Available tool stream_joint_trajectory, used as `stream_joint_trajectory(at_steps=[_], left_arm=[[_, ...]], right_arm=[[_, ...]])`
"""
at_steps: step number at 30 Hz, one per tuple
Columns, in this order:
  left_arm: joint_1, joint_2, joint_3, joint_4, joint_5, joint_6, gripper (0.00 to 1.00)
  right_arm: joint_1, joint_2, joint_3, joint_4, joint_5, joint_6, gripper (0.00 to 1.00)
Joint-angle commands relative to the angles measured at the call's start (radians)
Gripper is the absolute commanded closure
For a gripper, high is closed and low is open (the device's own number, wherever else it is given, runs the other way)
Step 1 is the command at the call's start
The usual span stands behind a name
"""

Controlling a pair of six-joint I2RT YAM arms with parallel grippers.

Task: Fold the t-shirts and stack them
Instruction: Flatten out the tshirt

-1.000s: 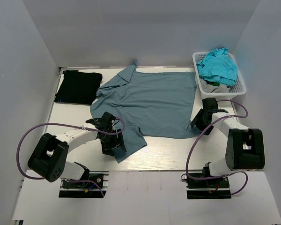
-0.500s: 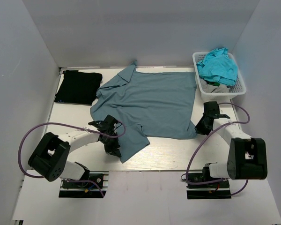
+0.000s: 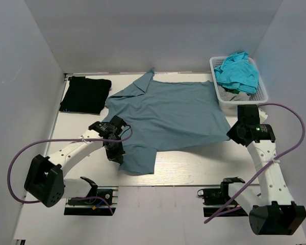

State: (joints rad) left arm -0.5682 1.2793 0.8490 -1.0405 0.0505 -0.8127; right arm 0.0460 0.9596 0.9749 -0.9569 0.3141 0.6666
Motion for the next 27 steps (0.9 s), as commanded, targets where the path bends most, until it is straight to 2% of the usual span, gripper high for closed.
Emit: stream_joint_trajectory(at_steps=[1,7,9,10,11,12,13,16,18,21,22,24,25,26,27], left_arm=[[0.011,-0.046,0.027,-0.105,-0.032,-0.002,1.00],[0.011,-0.057,-0.094,-0.075,0.054,-0.002,1.00],[0.011,-0.045,-0.105,-0.064,0.078,-0.002,1.00],[0.002,-0.044,-0.105,-0.073,0.078,-0.002,0.76],[0.002,-0.044,-0.105,-0.084,0.087,0.018,0.56],[0.002,-0.032,-0.084,-0.136,0.059,0.018,0.36],[0.002,-0.032,-0.043,-0.159,0.033,0.029,0.01],[0.016,-0.018,0.089,-0.205,-0.076,0.050,0.00],[0.016,0.008,0.210,-0.205,-0.107,0.078,0.00],[0.016,0.098,0.335,-0.077,-0.130,0.124,0.00],[0.025,0.171,0.364,0.010,-0.130,0.141,0.00],[0.034,0.271,0.470,0.088,-0.142,0.168,0.00],[0.045,0.334,0.523,0.088,-0.143,0.185,0.00],[0.045,0.464,0.636,0.088,-0.143,0.197,0.00],[0.054,0.529,0.697,0.088,-0.164,0.198,0.00]], right_arm=[[-0.001,-0.007,-0.008,-0.226,0.071,0.062,1.00],[-0.003,-0.016,-0.209,-0.207,0.033,0.083,1.00],[-0.003,-0.015,-0.222,-0.169,0.005,0.083,0.80],[-0.003,-0.007,-0.237,-0.157,-0.036,0.076,0.64],[-0.003,-0.001,-0.237,-0.148,-0.047,0.062,0.40],[0.000,0.023,-0.234,-0.151,-0.043,0.060,0.35],[-0.001,0.033,-0.220,-0.146,-0.027,0.056,0.30],[-0.001,0.054,-0.107,-0.116,0.029,0.012,0.10],[0.003,0.065,-0.040,-0.092,0.034,-0.031,0.10],[0.017,0.108,0.018,0.059,-0.042,-0.102,0.10],[0.028,0.141,0.028,0.113,-0.125,-0.113,0.10],[0.055,0.197,0.027,0.202,-0.155,-0.149,0.10],[0.075,0.238,0.027,0.254,-0.202,-0.166,0.10],[0.084,0.266,0.047,0.292,-0.199,-0.186,0.10],[0.121,0.315,0.056,0.306,-0.201,-0.199,0.10]])
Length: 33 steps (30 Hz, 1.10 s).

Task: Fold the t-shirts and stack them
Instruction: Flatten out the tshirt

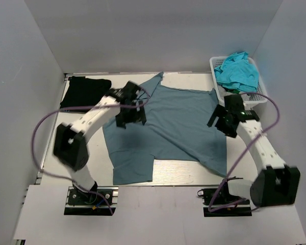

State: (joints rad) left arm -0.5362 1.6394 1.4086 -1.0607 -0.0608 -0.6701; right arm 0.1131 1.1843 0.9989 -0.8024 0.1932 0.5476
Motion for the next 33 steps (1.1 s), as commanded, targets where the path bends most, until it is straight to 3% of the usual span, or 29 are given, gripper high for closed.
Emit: stream_joint_trajectory(at_steps=[1,7,10,21,24,29,33], left_arm=[[0.022,0.231,0.197,0.081,-0.065,0.087,0.00],[0.099,0.612,0.646,0.024,-0.145,0.138,0.00],[0.145,0.692,0.731,0.047,-0.103,0.162,0.00],[0.257,0.827,0.774,0.162,0.035,0.214,0.00],[0.280,0.847,0.783,0.192,0.079,0.253,0.00],[0.298,0.922,0.872,0.235,0.147,0.332,0.00],[0.308,0.956,0.928,0.235,0.168,0.403,0.00]], right_arm=[[0.066,0.148,0.062,0.195,-0.080,-0.096,0.10],[0.140,0.449,0.216,0.301,-0.020,-0.181,0.10],[0.143,0.631,0.351,0.295,0.011,-0.181,0.10],[0.131,1.111,0.791,0.207,0.051,-0.196,0.10],[0.123,1.231,0.987,0.180,0.063,-0.201,0.10],[0.103,1.351,1.188,0.204,0.017,-0.225,0.10],[0.094,1.376,1.222,0.318,-0.058,-0.288,0.10]])
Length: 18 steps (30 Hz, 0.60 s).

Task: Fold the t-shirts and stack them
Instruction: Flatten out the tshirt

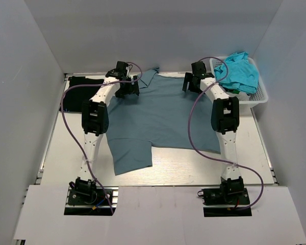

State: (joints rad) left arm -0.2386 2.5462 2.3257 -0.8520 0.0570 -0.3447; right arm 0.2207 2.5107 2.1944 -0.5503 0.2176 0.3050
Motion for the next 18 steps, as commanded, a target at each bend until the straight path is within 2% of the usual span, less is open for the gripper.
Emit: stream_joint_trajectory(at_steps=[1,6,10,12,13,15,16,18], left_arm=[[0.010,0.027,0.011,0.036,0.059,0.090,0.00],[0.010,-0.076,0.009,0.077,0.060,0.121,0.00],[0.010,-0.210,0.020,0.016,0.081,0.118,0.00],[0.010,-0.297,-0.079,-0.021,0.104,0.098,0.00],[-0.004,-0.404,-0.206,-0.021,0.104,0.058,0.00],[-0.014,-0.521,-0.363,-0.048,0.069,0.009,0.00],[-0.014,-0.579,-0.531,-0.058,0.069,-0.060,0.00],[-0.014,-0.754,-0.702,-0.093,0.069,-0.129,0.00]], right_arm=[[-0.015,0.046,0.042,0.066,-0.111,-0.047,0.10],[0.003,-0.110,-0.018,0.095,-0.136,-0.095,0.10],[0.022,-0.238,-0.002,0.037,-0.124,-0.141,0.10],[0.032,-0.317,-0.054,-0.002,-0.096,-0.130,0.10],[0.042,-0.382,-0.082,-0.007,-0.090,-0.118,0.10],[0.046,-0.495,-0.277,-0.002,-0.090,-0.072,0.10],[0.037,-0.579,-0.333,0.007,-0.087,-0.025,0.10],[0.031,-0.752,-0.589,0.015,-0.063,0.064,0.10]])
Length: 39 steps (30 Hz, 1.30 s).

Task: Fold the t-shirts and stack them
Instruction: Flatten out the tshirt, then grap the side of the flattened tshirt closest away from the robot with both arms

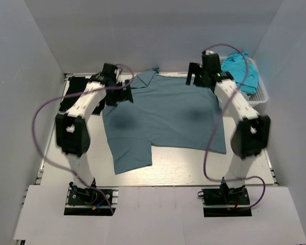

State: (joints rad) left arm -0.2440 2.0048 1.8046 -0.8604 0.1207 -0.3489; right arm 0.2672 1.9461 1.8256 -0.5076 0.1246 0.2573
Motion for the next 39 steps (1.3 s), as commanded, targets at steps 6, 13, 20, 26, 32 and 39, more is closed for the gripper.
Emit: stream_joint_trajectory(at_steps=[6,13,20,26,32,39], left_arm=[[-0.020,-0.636,-0.773,-0.156,0.051,-0.263,0.00],[-0.029,-0.986,-1.126,-0.259,0.118,-0.317,0.00],[-0.047,-1.002,-1.269,-0.059,0.206,-0.400,0.09],[-0.067,-0.905,-1.269,0.058,0.102,-0.489,0.20],[-0.086,-0.821,-1.349,0.119,0.102,-0.489,0.45],[-0.115,-0.821,-1.398,0.164,0.105,-0.518,0.66]], right_arm=[[-0.040,-0.536,-0.716,-0.038,0.073,0.304,0.10],[-0.082,-0.786,-1.015,-0.161,0.099,0.407,0.10],[-0.129,-0.918,-1.077,-0.213,0.098,0.418,0.10],[-0.164,-0.914,-1.075,-0.233,0.090,0.398,0.10],[-0.204,-0.900,-1.103,-0.241,0.076,0.404,0.10],[-0.288,-0.863,-1.176,-0.161,0.032,0.410,0.10]])
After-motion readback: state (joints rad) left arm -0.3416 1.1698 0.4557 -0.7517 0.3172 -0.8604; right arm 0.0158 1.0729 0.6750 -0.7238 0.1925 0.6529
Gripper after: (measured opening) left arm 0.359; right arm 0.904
